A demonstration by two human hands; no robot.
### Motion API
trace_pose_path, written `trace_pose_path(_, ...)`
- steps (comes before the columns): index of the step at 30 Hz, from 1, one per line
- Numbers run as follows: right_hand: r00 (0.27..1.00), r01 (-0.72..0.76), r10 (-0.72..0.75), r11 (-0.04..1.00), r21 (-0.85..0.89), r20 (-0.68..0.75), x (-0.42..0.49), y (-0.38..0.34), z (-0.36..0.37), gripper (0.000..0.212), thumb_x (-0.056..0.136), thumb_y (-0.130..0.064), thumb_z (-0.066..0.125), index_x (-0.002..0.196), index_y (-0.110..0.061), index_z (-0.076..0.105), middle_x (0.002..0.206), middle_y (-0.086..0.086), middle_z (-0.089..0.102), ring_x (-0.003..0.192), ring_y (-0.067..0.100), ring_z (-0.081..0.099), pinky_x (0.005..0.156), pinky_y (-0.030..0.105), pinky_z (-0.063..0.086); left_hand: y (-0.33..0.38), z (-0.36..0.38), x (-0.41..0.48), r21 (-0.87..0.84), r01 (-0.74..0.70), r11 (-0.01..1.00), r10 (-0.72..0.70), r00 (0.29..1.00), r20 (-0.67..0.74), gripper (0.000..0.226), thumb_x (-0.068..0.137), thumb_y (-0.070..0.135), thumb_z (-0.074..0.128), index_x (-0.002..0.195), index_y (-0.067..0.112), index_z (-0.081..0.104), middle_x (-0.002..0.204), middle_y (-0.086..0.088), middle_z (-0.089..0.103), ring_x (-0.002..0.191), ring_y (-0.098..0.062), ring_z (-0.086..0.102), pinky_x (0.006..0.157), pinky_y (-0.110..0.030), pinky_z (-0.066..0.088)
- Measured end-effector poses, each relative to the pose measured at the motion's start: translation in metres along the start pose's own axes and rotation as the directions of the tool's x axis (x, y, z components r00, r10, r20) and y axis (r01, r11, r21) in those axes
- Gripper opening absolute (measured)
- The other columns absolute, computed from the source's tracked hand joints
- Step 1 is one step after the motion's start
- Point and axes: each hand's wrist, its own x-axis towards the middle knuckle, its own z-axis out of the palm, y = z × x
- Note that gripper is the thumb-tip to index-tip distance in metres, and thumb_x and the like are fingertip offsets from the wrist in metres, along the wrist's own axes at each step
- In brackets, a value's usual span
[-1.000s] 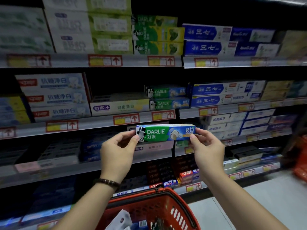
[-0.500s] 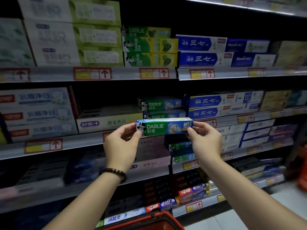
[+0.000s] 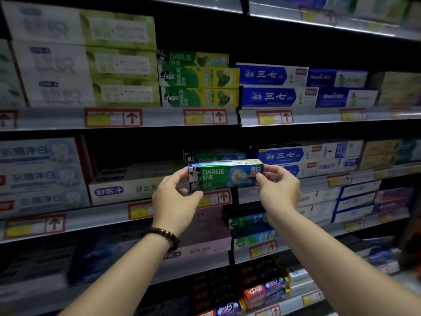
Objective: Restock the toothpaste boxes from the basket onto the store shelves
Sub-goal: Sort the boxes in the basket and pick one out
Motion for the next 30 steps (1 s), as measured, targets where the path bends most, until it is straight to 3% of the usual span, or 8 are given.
trace_pose_path(7,0.999,0.026,-0.027,0.999,-0.024,-0.030,0.019,-0.004,0.012,0.017,0.091,-0.018,0.083,0.091,-0.033,0.075,0.086,-0.010,0.077,0.089,0.014,0.075,0.088,0.043,0.064,0.006,0.014,0.008,0.100,-0.051,0.994,0.047,0.998,0.045,0.084,0.086,0.026,0.083,0.158,0.031,0.040,0.130,0.015,0.046,0.096,-0.002,0.055,0.069,-0.007,0.040)
trace_pose_path(13,0.999,0.019,-0.020,0.999,-0.028,-0.040,0.029,0.001,0.019,0.016,0.092,-0.018,0.083,0.090,-0.031,0.073,0.087,-0.007,0.076,0.089,0.016,0.074,0.086,0.045,0.064,0.007,0.025,0.012,0.141,-0.015,0.990,0.003,0.997,0.082,0.089,0.086,0.029,0.083,0.160,0.022,0.035,0.137,0.011,0.038,0.098,-0.008,0.056,0.092,-0.034,0.054)
trace_pose_path(16,0.999,0.026,-0.029,0.998,-0.058,-0.042,0.033,0.004,0.020,0.014,0.091,-0.020,0.084,0.088,-0.029,0.073,0.085,-0.008,0.076,0.089,0.016,0.073,0.088,0.043,0.063,0.004,0.030,0.013,0.168,0.000,0.986,-0.018,0.994,0.106,0.093,0.086,0.032,0.083,0.162,0.019,0.031,0.150,0.006,0.035,0.120,-0.019,0.055,0.103,-0.041,0.053)
trace_pose_path(20,0.997,0.064,-0.068,0.993,-0.097,-0.036,0.036,0.008,0.022,0.014,0.092,-0.025,0.083,0.085,-0.031,0.073,0.084,-0.009,0.075,0.093,0.019,0.072,0.087,0.040,0.060,0.002,0.033,0.013,0.202,0.003,0.979,-0.029,0.992,0.127,0.096,0.088,0.034,0.081,0.163,0.017,0.024,0.163,0.004,0.025,0.147,-0.025,0.037,0.119,-0.045,0.040)
trace_pose_path(24,0.995,0.089,-0.094,0.987,-0.134,-0.028,0.038,0.008,0.024,0.010,0.093,-0.025,0.081,0.088,-0.031,0.074,0.087,-0.009,0.075,0.100,0.022,0.070,0.080,0.031,0.050,0.001,0.033,0.012,0.231,-0.003,0.973,-0.027,0.991,0.128,0.092,0.089,0.033,0.079,0.162,0.018,0.025,0.163,0.003,0.025,0.150,-0.026,0.030,0.120,-0.046,0.036)
trace_pose_path(30,0.994,0.109,-0.110,0.980,-0.168,0.003,0.035,0.006,0.024,0.005,0.094,-0.024,0.081,0.098,-0.024,0.078,0.089,-0.008,0.075,0.093,0.015,0.070,0.071,0.022,0.043,-0.002,0.032,0.012,0.249,0.044,0.968,-0.073,0.991,0.108,0.091,0.089,0.034,0.078,0.161,0.019,0.026,0.165,0.004,0.021,0.153,-0.031,0.021,0.120,-0.054,0.034)
